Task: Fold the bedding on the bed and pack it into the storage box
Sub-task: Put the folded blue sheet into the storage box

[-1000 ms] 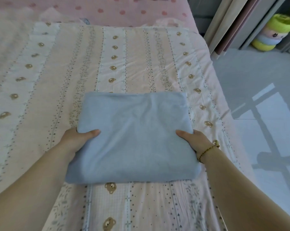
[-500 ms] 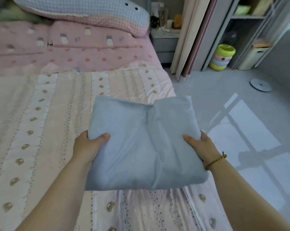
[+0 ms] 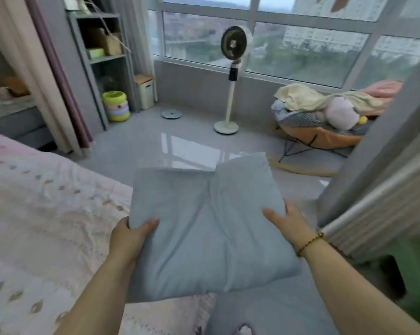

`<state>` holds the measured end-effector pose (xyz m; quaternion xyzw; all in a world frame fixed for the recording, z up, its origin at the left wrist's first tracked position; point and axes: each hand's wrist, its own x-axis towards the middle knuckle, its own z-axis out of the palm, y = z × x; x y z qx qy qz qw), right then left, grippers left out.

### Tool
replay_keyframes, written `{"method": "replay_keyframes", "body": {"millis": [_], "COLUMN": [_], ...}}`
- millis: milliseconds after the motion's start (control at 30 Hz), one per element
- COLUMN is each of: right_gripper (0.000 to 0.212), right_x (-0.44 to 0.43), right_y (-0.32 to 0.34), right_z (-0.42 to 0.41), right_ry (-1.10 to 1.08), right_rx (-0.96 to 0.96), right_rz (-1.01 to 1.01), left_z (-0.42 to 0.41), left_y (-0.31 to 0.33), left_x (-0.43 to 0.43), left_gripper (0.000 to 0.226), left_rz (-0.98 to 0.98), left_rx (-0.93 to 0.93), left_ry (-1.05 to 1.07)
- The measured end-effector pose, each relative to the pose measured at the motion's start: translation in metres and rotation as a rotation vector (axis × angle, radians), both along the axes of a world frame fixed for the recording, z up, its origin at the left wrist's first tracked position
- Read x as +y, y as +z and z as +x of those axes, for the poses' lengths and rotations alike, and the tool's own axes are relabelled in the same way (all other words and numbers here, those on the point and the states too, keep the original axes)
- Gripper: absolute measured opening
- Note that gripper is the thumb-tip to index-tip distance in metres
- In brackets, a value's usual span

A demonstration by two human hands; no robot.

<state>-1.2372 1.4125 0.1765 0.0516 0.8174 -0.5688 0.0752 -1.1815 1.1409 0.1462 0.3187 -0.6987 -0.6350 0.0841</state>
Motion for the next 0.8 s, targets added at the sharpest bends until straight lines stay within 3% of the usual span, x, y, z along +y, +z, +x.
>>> {"method": "replay_keyframes", "body": {"millis": [200,333,600,800], "right_gripper": [0.047,0.045,0.042,0.042], "right_x": [0.139,0.218,0.345,0.428], "right_y": [-0.016,-0.029,-0.061,-0.098], "right_z": [0.131,0.225,0.393,0.477], "right_ry": [-0.416,-0.680,-0.979,-1.125], "right_rx": [-0.096,-0.153,-0.290,-0.377], "right_rz": [-0.015,-0.027,-0.027,0.031], "left_z": [0.022,0.058,0.150,0.229], "left_y": [-0.001,-0.009,-0.065,-0.113], "left_x": [0.150,0.256,0.441,0.538], "left_gripper": [0.036,0.032,0.026,0.031], "left_rz": [-0.054,-0.116,-0.177,-0.098], "left_rx": [-0.032,-0.066,-0.235,-0.432], "left_ry": [-0.488,-0.776,-1.074,-1.167]}}
